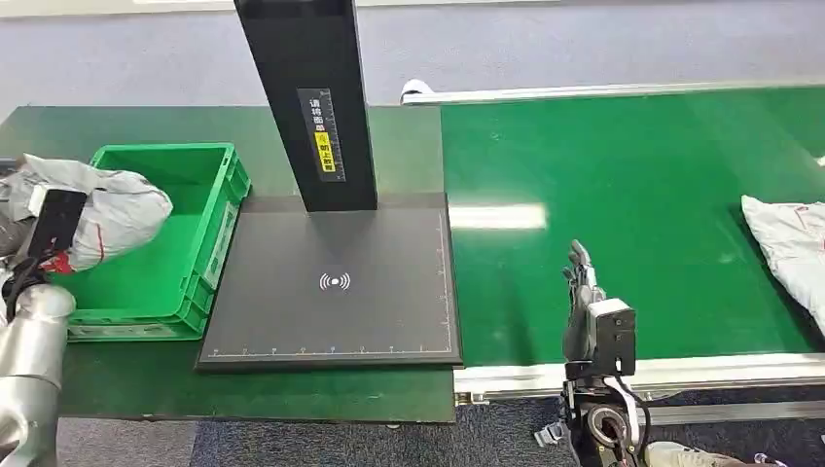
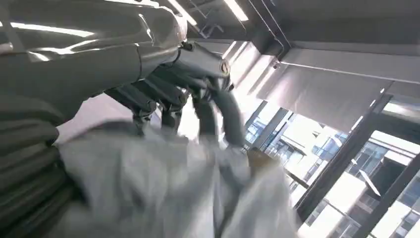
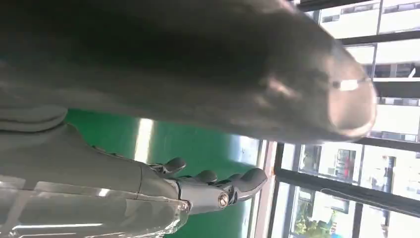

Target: Moved the parcel from conveyor to table for the left to box.

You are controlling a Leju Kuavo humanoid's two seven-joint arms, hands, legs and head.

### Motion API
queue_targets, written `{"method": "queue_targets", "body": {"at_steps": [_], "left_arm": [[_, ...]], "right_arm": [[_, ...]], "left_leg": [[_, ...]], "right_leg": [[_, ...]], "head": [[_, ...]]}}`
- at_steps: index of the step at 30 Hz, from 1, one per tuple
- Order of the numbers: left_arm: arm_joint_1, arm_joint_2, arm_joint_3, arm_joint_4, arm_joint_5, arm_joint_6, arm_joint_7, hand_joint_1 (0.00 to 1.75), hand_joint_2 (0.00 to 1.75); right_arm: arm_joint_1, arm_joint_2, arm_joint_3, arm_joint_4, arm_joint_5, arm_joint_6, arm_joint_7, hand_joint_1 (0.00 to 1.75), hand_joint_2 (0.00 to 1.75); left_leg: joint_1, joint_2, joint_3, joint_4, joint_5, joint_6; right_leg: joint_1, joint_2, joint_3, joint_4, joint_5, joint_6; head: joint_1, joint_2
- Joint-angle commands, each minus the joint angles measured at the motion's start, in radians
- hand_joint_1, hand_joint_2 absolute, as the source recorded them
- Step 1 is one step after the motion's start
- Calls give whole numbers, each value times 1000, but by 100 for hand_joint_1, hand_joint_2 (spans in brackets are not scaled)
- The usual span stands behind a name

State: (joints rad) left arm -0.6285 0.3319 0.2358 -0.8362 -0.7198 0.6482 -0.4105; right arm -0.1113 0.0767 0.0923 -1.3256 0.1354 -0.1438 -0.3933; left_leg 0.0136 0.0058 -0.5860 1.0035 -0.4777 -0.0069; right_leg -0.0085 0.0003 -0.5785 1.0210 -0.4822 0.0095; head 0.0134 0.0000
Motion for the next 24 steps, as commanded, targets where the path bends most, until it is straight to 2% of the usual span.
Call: {"method": "queue_targets", "body": {"at_steps": [1,3,11,14,16,17,24], "left_arm": [[13,-78,-44,-17,-55,-7,9,0,175],[43,-91,-68,-72,-96,-19,53,0,175],[171,-153,-101,-261,-73,-116,90,0,175],[216,-178,-123,-306,-54,-131,66,0,175],[254,-211,-125,-369,80,-184,-2,0,175],[277,-221,-130,-399,128,-212,-23,0,175],[292,-217,-136,-434,132,-211,-12,0,175]], "right_arm": [[-41,-4,13,64,8,6,7,0,0],[-49,-10,26,77,6,9,7,0,0],[-64,23,81,156,18,31,-7,0,0],[-64,33,108,184,27,33,-9,0,0],[-63,37,116,185,29,35,-9,0,0],[-65,37,120,184,29,37,-9,0,0],[-67,34,120,180,29,38,-8,0,0]], "left_leg": [[0,-3,2,-2,1,1],[0,-2,1,-1,1,1],[0,-1,4,-3,1,1],[0,0,4,-3,0,1],[0,-1,9,-9,2,2],[-1,-1,3,-3,0,1],[0,0,1,-1,0,1]], "right_leg": [[0,-2,3,-3,0,0],[0,-2,2,-1,0,0],[0,0,4,-4,1,0],[0,0,4,-4,1,0],[0,0,9,-9,2,0],[-1,-1,4,-3,0,0],[0,0,2,-2,0,0]], "head": [[0,0],[0,0],[0,0],[0,0],[0,0],[0,0],[0,0]]}}
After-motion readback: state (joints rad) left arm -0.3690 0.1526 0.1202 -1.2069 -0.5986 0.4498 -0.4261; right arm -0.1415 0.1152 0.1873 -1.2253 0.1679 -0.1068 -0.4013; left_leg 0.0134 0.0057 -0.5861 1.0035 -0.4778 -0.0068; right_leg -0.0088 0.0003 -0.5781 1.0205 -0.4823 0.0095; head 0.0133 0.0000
